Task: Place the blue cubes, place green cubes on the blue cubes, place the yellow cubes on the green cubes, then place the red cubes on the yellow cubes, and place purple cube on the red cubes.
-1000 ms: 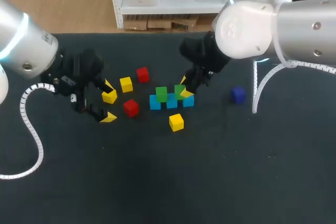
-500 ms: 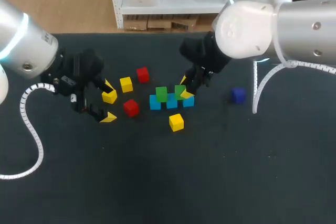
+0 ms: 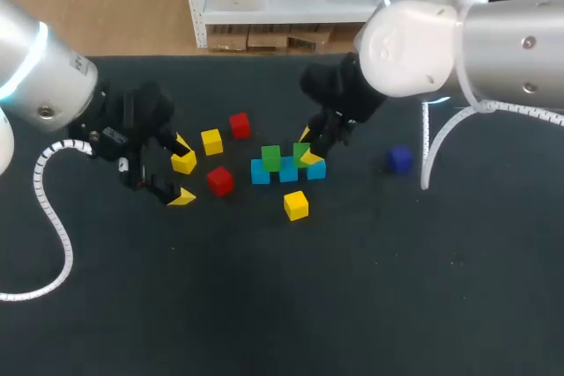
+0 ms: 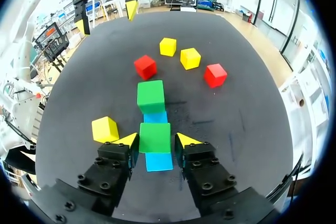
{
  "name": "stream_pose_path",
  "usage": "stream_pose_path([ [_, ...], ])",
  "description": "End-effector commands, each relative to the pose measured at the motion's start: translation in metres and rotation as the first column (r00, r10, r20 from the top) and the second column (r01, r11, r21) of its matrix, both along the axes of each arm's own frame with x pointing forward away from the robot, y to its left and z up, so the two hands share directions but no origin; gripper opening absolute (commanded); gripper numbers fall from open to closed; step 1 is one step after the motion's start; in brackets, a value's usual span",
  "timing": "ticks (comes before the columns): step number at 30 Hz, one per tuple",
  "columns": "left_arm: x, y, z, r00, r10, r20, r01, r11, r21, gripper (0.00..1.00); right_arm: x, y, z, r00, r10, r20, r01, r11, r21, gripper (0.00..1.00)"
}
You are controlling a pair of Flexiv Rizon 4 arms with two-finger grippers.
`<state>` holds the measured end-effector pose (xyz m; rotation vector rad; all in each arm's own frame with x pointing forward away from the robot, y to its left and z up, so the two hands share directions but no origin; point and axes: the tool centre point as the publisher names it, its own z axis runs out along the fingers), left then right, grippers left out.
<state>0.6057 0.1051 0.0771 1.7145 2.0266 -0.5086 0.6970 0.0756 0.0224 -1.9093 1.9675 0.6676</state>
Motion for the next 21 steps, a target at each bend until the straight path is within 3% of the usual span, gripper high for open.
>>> stream_pose_path([
  [1, 0.0, 0.002, -0.001, 1.0, -0.004, 0.003, 0.004, 1.0, -0.007, 1.0, 0.003, 0.001, 0.0, 1.0, 0.005, -0.003, -0.005, 1.0, 0.004, 0.42],
  [11, 0.0, 0.002, -0.001, 1.0, -0.004, 0.003, 0.004, 1.0, -0.007, 1.0, 0.004, 0.002, 0.0, 1.0, 0.007, -0.007, -0.007, 1.0, 0.009, 0.44],
  [12, 0.0, 0.002, -0.001, 1.0, -0.004, 0.003, 0.004, 1.0, -0.007, 1.0, 0.004, 0.001, 0.0, 1.0, 0.008, -0.006, -0.008, 1.0, 0.009, 0.47],
  [13, 0.0, 0.002, -0.001, 1.0, -0.004, 0.003, 0.004, 1.0, -0.007, 1.0, 0.004, 0.001, 0.001, 1.0, 0.01, -0.006, -0.009, 1.0, 0.009, 0.63],
  [14, 0.0, 0.002, -0.001, 1.0, -0.004, 0.003, 0.004, 1.0, -0.007, 1.0, 0.003, 0.001, 0.001, 1.0, 0.012, -0.007, -0.012, 1.0, 0.008, 0.9],
  [15, 0.0, 0.002, -0.001, 1.0, -0.004, 0.003, 0.004, 1.0, -0.007, 1.0, 0.003, 0.0, 0.001, 1.0, 0.014, -0.007, -0.014, 1.0, 0.006, 1.0],
  [21, 0.0, 0.002, -0.001, 1.0, -0.004, 0.003, 0.004, 1.0, -0.007, 1.0, 0.002, -0.01, 0.012, 1.0, -0.002, 0.002, 0.002, 1.0, 0.001, 1.0],
])
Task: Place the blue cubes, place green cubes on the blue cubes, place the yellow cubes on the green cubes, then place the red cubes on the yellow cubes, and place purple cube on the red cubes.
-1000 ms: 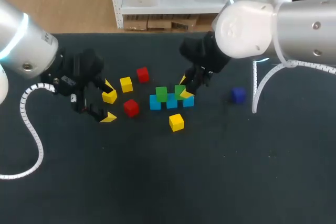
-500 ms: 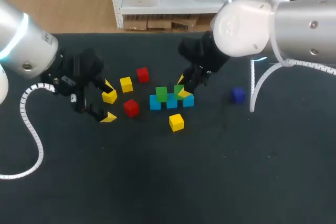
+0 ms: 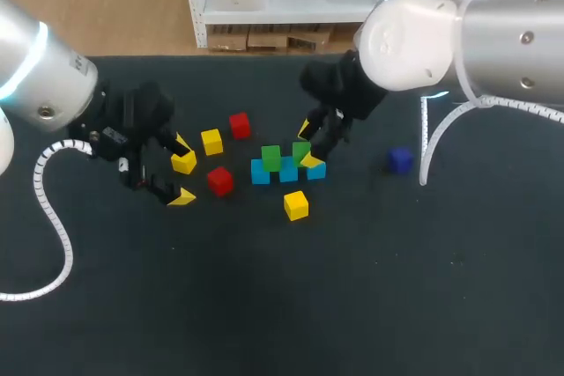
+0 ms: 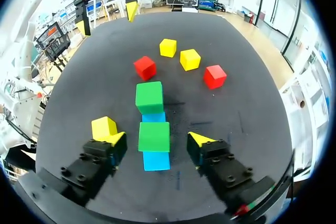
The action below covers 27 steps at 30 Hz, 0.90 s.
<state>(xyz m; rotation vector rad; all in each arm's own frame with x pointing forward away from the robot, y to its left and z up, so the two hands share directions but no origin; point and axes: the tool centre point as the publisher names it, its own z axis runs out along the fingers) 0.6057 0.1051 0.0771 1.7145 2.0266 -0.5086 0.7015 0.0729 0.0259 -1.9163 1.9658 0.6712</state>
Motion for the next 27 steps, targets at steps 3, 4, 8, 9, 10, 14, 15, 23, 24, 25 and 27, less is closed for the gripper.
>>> stream_pose_path([
  [3, 0.0, 0.002, -0.001, 1.0, -0.004, 0.004, 0.004, 1.0, -0.007, 1.0, -0.001, -0.015, 0.017, 0.999, -0.025, 0.025, 0.025, 1.0, 0.008, 1.0],
  [4, 0.0, 0.002, -0.001, 1.0, -0.004, 0.004, 0.004, 1.0, -0.007, 1.0, 0.0, -0.018, 0.02, 0.999, -0.03, 0.033, 0.029, 0.999, 0.012, 1.0],
  [8, 0.0, 0.002, -0.001, 1.0, -0.004, 0.004, 0.004, 1.0, -0.007, 1.0, 0.005, -0.035, 0.034, 0.996, -0.069, 0.05, 0.067, 0.997, 0.042, 1.0],
  [9, 0.0, 0.002, -0.001, 1.0, -0.004, 0.004, 0.004, 1.0, -0.007, 1.0, 0.006, -0.04, 0.037, 0.995, -0.079, 0.055, 0.077, 0.996, 0.05, 1.0],
  [10, 0.0, 0.002, -0.001, 1.0, -0.004, 0.004, 0.004, 1.0, -0.007, 1.0, 0.007, -0.045, 0.039, 0.994, -0.091, 0.056, 0.088, 0.994, 0.059, 1.0],
  [14, 0.0, 0.002, -0.001, 1.0, -0.004, 0.004, 0.004, 1.0, -0.007, 1.0, 0.011, -0.065, 0.048, 0.99, -0.134, 0.053, 0.129, 0.987, 0.098, 1.0],
  [15, 0.0, 0.002, -0.001, 1.0, -0.004, 0.004, 0.004, 1.0, -0.007, 1.0, 0.011, -0.069, 0.049, 0.988, -0.144, 0.049, 0.138, 0.984, 0.11, 1.0],
  [23, 0.0, 0.002, -0.001, 1.0, -0.004, 0.004, 0.004, 1.0, -0.007, 1.0, 0.013, -0.1, 0.054, 0.978, -0.206, 0.032, 0.199, 0.967, 0.162, 1.0],
  [24, 0.0, 0.002, -0.001, 1.0, -0.004, 0.004, 0.004, 1.0, -0.007, 1.0, 0.013, -0.104, 0.054, 0.977, -0.214, 0.024, 0.207, 0.964, 0.169, 1.0],
  [25, 0.0, 0.002, -0.001, 1.0, -0.004, 0.004, 0.004, 1.0, -0.007, 1.0, 0.014, -0.107, 0.053, 0.975, -0.22, 0.016, 0.214, 0.961, 0.176, 1.0],
  [27, 0.0, 0.002, -0.001, 1.0, -0.004, 0.004, 0.004, 1.0, -0.007, 1.0, 0.014, -0.113, 0.053, 0.972, -0.234, 0.01, 0.228, 0.956, 0.187, 1.0],
])
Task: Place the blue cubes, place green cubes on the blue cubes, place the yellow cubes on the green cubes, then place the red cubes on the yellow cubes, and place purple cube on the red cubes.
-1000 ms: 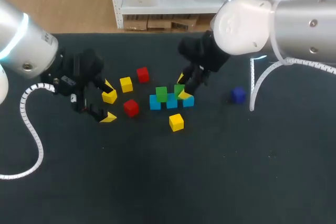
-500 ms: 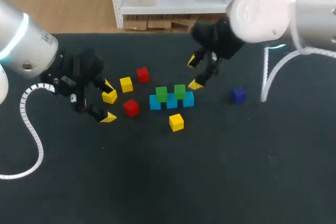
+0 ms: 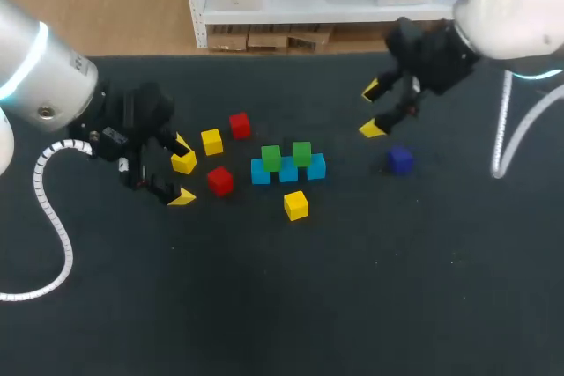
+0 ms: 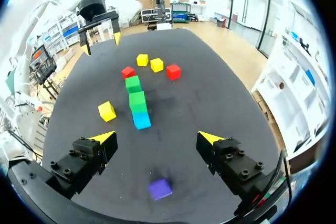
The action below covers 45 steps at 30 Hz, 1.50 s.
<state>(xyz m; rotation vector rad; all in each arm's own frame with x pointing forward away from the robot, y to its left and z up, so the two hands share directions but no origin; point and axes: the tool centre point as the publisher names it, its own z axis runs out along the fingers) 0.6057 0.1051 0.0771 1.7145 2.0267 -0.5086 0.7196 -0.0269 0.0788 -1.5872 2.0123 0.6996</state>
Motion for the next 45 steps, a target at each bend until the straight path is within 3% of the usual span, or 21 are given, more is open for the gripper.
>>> stream_pose_path([
  [1, 0.0, 0.002, -0.001, 1.0, -0.004, 0.004, 0.004, 1.0, -0.007, 1.0, -0.004, -0.016, 0.0, 1.0, -0.014, 0.006, 0.014, 0.999, 0.04, 1.0],
  [16, 0.0, 0.002, -0.001, 1.0, -0.004, 0.004, 0.004, 1.0, -0.007, 1.0, -0.005, -0.035, -0.002, 1.0, -0.022, 0.008, 0.021, 0.997, 0.076, 1.0],
  [19, 0.0, 0.002, -0.001, 1.0, -0.004, 0.004, 0.004, 1.0, -0.007, 1.0, -0.006, -0.037, 0.001, 1.0, -0.021, 0.022, 0.02, 0.999, 0.025, 1.0],
  [24, 0.005, 0.003, 0.003, 1.0, -0.011, 0.026, 0.011, 1.0, 0.016, 1.0, -0.006, -0.037, 0.001, 1.0, -0.021, 0.022, 0.02, 0.999, 0.025, 1.0],
  [35, 0.052, -0.002, 0.006, 1.0, -0.015, -0.008, 0.016, 0.995, 0.095, 1.0, -0.006, -0.037, 0.001, 1.0, -0.021, 0.022, 0.02, 0.999, 0.025, 1.0],
  [45, 0.087, -0.017, -0.002, 0.993, 0.105, 0.054, -0.11, 0.989, 0.097, 1.0, -0.006, -0.037, 0.001, 1.0, -0.021, 0.022, 0.02, 0.999, 0.025, 1.0],
])
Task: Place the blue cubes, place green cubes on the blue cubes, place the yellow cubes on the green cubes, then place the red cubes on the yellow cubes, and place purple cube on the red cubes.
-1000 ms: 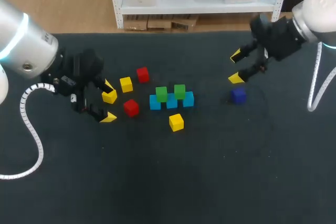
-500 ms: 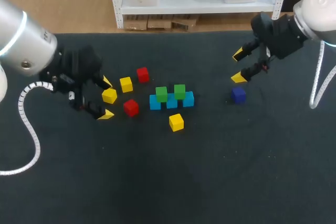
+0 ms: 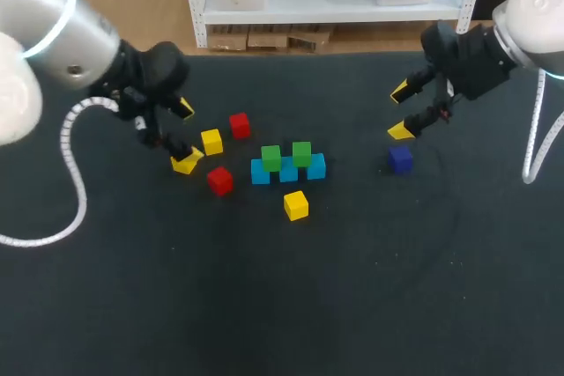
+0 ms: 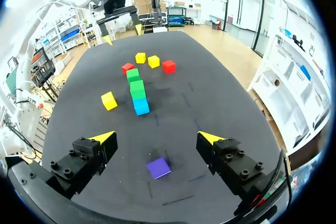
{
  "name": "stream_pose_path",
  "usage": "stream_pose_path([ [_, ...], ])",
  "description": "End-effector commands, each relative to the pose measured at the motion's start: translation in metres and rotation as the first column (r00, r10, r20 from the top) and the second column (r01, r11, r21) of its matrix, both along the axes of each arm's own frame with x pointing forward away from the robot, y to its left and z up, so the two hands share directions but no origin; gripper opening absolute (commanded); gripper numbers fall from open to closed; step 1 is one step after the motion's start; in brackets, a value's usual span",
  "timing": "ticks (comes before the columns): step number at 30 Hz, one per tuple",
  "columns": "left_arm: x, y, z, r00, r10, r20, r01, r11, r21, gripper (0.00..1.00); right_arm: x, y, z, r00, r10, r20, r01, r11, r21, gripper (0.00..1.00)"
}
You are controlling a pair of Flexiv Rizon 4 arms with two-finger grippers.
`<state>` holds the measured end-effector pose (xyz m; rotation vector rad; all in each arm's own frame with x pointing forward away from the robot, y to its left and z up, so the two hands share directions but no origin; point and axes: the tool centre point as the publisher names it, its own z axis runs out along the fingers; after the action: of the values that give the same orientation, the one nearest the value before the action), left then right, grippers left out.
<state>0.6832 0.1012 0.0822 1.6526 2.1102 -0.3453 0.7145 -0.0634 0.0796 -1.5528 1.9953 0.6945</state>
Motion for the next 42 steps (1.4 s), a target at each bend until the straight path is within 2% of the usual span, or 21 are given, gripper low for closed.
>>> stream_pose_path([
  [1, 0.011, -0.016, -0.009, 1.0, 0.012, -0.003, -0.012, 1.0, 0.022, 1.0, -0.001, 0.0, 0.0, 1.0, -0.001, 0.002, 0.001, 1.0, 0.001, 1.0],
  [7, 0.013, -0.024, -0.012, 1.0, -0.005, -0.013, 0.005, 0.999, 0.043, 1.0, -0.001, 0.0, 0.0, 1.0, -0.001, 0.002, 0.001, 1.0, 0.001, 1.0],
  [18, 0.013, -0.024, -0.012, 1.0, -0.005, -0.013, 0.005, 0.999, 0.043, 1.0, -0.001, 0.0, 0.0, 1.0, -0.001, 0.002, 0.001, 1.0, 0.001, 1.0],
  [20, 0.008, -0.022, -0.013, 1.0, 0.01, -0.024, -0.009, 0.997, 0.079, 1.0, -0.001, 0.0, 0.0, 1.0, -0.001, 0.002, 0.001, 1.0, 0.001, 1.0],
  [22, 0.008, -0.019, -0.019, 0.999, 0.03, -0.035, -0.027, 0.996, 0.084, 1.0, -0.001, 0.0, 0.0, 1.0, -0.001, 0.002, 0.001, 1.0, 0.001, 1.0],
  [26, 0.017, -0.019, -0.026, 0.999, 0.025, -0.025, -0.023, 0.995, 0.096, 1.0, -0.001, 0.0, 0.0, 1.0, -0.001, 0.002, 0.001, 1.0, 0.001, 1.0],
  [30, 0.03, -0.02, -0.032, 1.0, 0.021, 0.01, -0.022, 0.995, 0.097, 1.0, -0.001, 0.0, 0.0, 1.0, -0.001, 0.002, 0.001, 1.0, 0.001, 1.0],
  [34, 0.042, -0.019, -0.045, 1.0, 0.021, 0.024, -0.023, 0.995, 0.097, 1.0, -0.001, 0.0, 0.0, 1.0, -0.001, 0.002, 0.001, 1.0, 0.001, 1.0],
  [42, 0.059, -0.011, -0.075, 1.0, 0.008, -0.004, -0.008, 0.996, 0.088, 1.0, -0.001, 0.0, 0.0, 1.0, -0.001, 0.002, 0.001, 1.0, 0.001, 1.0],
])
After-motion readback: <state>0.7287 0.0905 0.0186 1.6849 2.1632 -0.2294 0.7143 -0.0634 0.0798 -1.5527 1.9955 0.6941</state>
